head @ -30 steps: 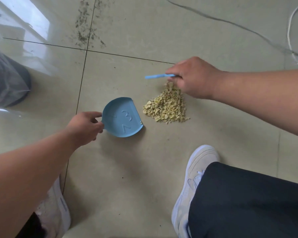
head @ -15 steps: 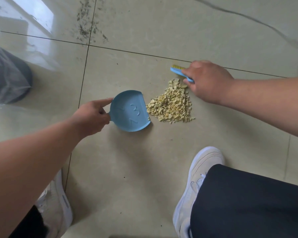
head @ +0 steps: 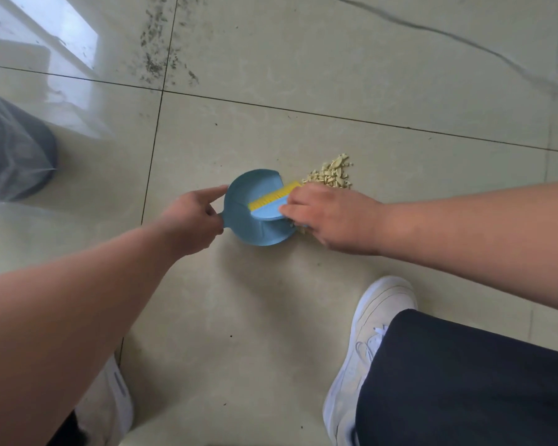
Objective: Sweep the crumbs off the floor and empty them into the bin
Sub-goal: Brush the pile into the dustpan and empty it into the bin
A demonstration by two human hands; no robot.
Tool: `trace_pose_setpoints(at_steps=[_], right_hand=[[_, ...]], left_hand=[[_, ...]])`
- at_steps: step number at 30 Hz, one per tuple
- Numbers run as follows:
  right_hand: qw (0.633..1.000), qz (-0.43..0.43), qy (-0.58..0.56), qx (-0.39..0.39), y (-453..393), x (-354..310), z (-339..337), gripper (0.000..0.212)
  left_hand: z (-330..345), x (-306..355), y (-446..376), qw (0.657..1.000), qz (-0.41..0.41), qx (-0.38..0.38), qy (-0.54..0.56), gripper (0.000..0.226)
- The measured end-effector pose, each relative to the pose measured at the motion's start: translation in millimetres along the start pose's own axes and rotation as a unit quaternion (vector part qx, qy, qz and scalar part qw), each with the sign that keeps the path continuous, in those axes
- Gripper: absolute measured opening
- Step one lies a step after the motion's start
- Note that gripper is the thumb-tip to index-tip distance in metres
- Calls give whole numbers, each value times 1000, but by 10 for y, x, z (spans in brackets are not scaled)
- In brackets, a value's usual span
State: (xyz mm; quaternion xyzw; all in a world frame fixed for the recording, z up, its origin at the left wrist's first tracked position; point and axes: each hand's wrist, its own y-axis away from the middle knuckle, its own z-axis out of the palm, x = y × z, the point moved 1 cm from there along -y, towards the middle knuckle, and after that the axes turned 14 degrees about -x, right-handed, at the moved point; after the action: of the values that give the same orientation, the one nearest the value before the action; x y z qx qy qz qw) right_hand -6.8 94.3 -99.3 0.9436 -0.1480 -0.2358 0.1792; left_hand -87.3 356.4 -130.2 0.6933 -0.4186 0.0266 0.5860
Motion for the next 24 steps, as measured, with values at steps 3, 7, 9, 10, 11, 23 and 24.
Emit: trace_pose_setpoints(at_steps=[3, 7, 9, 10, 11, 23, 24], right_hand=[[998, -23, -10, 49, -14, -13, -112, 38], [993, 55, -18, 106, 110, 364, -344, 30], [985, 122, -1, 118, 250, 639, -425, 31], [982, 155, 10, 111, 325, 771, -435, 30], [978, 184, 20, 98, 396, 875, -434, 29], [999, 33, 26, 20, 169, 155, 32, 39], [1000, 14, 23, 15, 137, 93, 39, 42]], left_hand=[[68, 28, 21, 1000, 7, 2, 5, 64], [140, 51, 47, 1000, 14, -1, 7, 64], [143, 40, 37, 1000, 12, -4, 5, 65], [139, 36, 30, 1000, 13, -5, 4, 65], [132, 37, 25, 1000, 13, -6, 2, 65], [140, 83, -2, 1000, 12, -8, -4, 65], [147, 85, 0, 1000, 13, -7, 2, 65]])
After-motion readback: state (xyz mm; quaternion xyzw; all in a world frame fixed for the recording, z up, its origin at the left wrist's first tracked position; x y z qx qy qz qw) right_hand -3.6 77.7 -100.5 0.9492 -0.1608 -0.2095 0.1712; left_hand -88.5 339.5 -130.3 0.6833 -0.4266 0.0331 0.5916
